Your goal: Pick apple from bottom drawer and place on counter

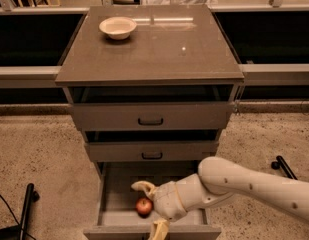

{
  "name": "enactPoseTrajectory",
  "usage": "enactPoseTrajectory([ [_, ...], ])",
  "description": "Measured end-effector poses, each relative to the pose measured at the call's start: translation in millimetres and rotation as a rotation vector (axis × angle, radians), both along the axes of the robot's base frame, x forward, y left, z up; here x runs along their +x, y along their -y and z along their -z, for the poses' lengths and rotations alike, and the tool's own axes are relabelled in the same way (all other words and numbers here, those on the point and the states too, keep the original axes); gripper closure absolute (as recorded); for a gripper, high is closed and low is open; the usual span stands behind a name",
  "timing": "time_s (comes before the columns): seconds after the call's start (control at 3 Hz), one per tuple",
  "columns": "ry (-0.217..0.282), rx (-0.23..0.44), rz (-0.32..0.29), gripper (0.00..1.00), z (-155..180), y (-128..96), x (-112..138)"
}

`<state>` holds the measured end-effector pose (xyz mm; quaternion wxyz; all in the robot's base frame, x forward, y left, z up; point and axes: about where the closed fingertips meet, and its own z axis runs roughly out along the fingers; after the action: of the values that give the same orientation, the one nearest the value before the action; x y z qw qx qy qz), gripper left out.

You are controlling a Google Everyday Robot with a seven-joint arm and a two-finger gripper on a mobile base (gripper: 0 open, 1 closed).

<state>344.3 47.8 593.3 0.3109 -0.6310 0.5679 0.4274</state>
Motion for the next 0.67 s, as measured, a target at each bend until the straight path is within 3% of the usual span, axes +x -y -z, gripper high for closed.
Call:
enactPoseTrajectory([
  [0.33,-0.028,0.069,-0.031,0.00,25,-9,-12],
  [0.67,-0.022,0.078,0.018,0.00,44,-5,16],
])
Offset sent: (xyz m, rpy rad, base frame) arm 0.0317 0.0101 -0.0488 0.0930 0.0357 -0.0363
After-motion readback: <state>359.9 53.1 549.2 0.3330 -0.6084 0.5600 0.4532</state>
